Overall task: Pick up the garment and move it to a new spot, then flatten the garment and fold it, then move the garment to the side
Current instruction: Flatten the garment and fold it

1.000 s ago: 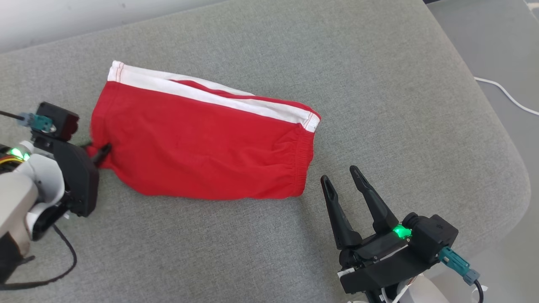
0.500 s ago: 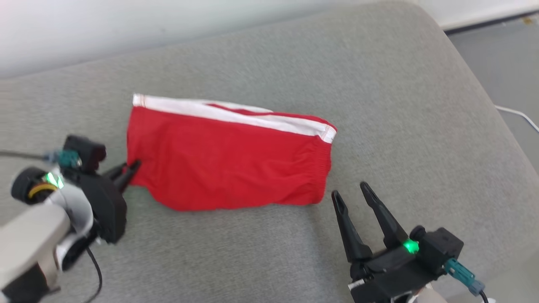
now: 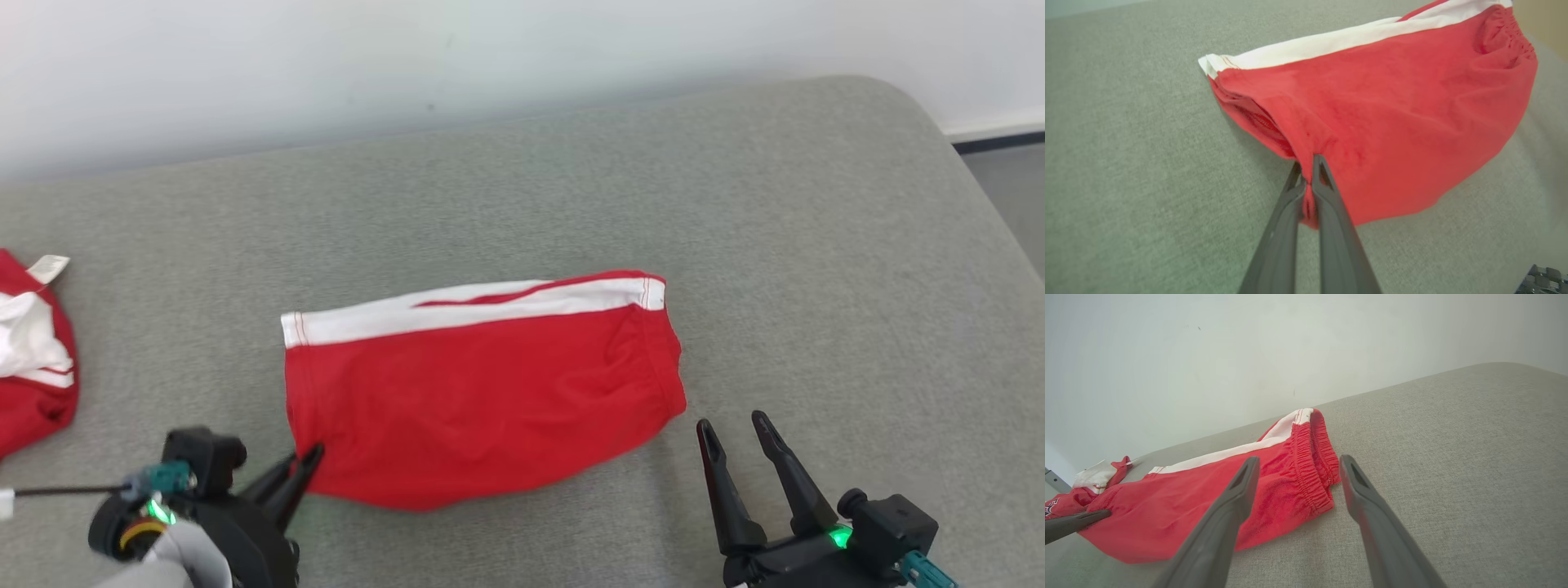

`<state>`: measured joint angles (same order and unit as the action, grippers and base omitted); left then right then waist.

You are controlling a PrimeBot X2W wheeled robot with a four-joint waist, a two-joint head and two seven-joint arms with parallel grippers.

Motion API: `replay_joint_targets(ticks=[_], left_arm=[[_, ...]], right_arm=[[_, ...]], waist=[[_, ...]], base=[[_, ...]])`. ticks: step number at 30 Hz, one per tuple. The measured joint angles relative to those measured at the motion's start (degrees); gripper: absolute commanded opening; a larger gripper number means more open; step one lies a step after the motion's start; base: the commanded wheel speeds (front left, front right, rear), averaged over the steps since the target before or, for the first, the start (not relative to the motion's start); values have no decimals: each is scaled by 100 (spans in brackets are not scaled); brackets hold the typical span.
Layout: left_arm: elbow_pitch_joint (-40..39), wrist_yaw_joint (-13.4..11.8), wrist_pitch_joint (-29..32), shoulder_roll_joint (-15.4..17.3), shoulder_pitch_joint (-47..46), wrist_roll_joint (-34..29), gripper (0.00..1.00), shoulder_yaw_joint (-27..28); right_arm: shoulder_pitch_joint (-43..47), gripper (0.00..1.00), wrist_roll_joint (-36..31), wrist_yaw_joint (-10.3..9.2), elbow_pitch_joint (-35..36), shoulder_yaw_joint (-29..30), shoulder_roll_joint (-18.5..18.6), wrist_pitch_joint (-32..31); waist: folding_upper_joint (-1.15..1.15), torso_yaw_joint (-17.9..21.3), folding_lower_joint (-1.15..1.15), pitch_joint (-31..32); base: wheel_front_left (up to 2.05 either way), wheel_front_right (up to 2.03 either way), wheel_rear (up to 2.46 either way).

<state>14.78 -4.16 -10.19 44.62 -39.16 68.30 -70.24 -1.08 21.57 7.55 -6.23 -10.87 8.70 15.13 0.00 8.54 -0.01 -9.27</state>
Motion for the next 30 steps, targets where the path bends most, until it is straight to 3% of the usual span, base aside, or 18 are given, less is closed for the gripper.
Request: replay_joint_targets(ticks=[2,3,4,11,12,13,15,23,30], left_arm=[[-53,-57,-38,-18,185,87,0,-13],[-52,-86,-105,-35,254,102,27,-18],[-35,-110,-202,-59,298,87,100,13],[52,-409,-469,-311,635,-264,100,587],[2,-468,-470,-368,692,-447,100,869],[-171,-555,-486,-534,880,-809,100,1606],[-309,-601,-485,-662,1207,-1291,100,2164],[-625,-432,-486,-1363,2273,-3097,100,4035],[-977,-290,-486,-2008,3034,-4369,100,5186]], right_arm=[[53,100,-10,0,-8,37,-7,0],[66,100,-25,0,-14,41,-2,0],[77,100,-43,0,-20,34,3,0],[50,100,-172,0,40,67,124,0],[44,100,-168,0,60,123,124,0],[18,100,-168,0,91,197,124,0],[-2,100,-169,0,112,263,142,0],[-14,100,-178,0,138,505,154,0],[65,100,-223,0,142,659,118,0]], waist=[[0,-91,0,36],[0,-131,0,49],[0,-167,0,61],[0,-312,1,169],[0,-334,1,181],[0,-388,1,199],[0,-444,1,222],[0,-671,0,348],[1,-848,0,498]], base=[[0,0,0],[0,0,0],[0,0,0],[0,0,0],[0,0,0],[0,0,0],[0,0,0],[0,0,0],[0,0,0]])
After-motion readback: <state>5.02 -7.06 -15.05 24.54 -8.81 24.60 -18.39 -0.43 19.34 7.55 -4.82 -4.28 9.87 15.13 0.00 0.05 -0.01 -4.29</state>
